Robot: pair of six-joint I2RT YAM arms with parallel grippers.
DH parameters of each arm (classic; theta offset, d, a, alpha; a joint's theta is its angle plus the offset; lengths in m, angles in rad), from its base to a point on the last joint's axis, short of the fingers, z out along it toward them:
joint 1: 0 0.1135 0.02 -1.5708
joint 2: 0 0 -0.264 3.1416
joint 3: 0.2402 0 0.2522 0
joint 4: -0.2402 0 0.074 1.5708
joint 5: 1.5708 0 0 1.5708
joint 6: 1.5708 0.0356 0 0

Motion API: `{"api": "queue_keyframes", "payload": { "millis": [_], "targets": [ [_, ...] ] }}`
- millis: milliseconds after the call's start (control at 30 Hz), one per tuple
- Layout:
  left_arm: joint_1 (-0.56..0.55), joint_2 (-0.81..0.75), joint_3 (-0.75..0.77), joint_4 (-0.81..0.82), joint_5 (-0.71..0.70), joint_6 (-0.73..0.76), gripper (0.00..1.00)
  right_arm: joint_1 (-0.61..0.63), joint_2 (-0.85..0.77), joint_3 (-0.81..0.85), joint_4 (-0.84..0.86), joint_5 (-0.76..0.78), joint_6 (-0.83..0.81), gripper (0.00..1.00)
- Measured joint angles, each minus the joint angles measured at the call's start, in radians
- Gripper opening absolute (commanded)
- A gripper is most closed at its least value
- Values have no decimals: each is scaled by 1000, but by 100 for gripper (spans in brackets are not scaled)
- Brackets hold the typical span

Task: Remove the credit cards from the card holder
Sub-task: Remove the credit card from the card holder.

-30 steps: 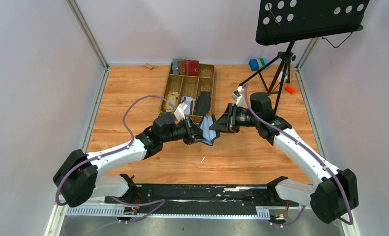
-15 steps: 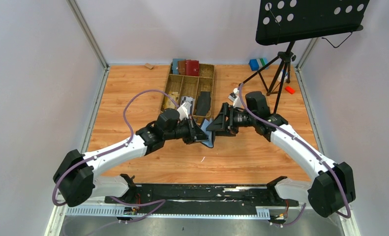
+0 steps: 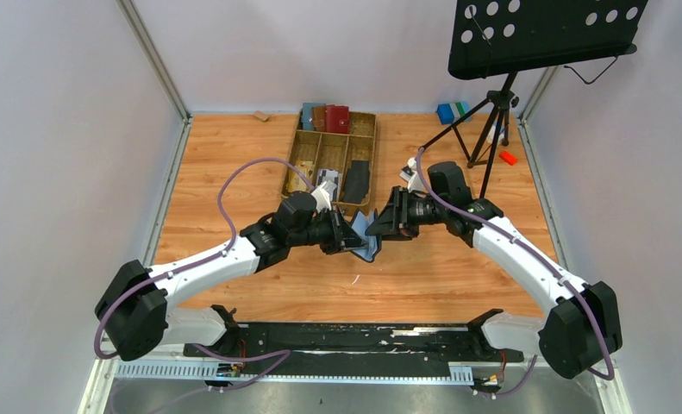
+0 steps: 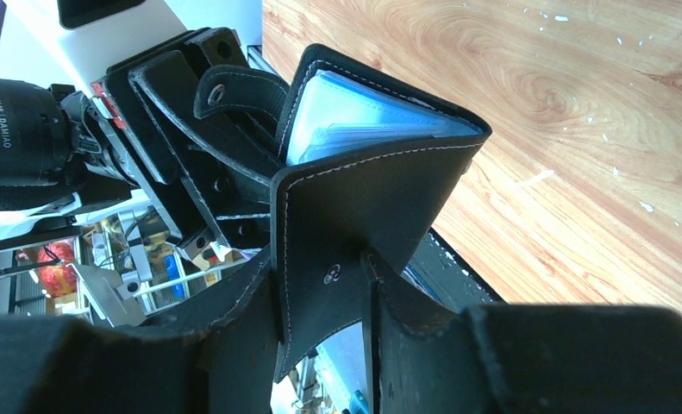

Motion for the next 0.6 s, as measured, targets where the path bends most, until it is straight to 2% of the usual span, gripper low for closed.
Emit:
{"api": "queue_keyframes", "payload": {
  "millis": [233, 367, 400, 433, 600],
  "targets": [
    [5, 15, -40, 100, 23, -47, 0, -3, -1, -8, 36, -3, 33, 40],
    [6, 19, -51, 130, 28, -64, 0, -3, -2, -8, 50, -5, 41, 25],
    [6, 19, -53, 132, 29, -68, 0, -4, -2, -8, 50, -5, 41, 24],
    [6, 19, -55, 132, 31, -70, 0, -4, -2, -7, 50, -6, 39, 26],
    [4, 18, -50, 109, 29, -57, 0, -2, 2, 2, 34, -6, 27, 61]
  ]
}}
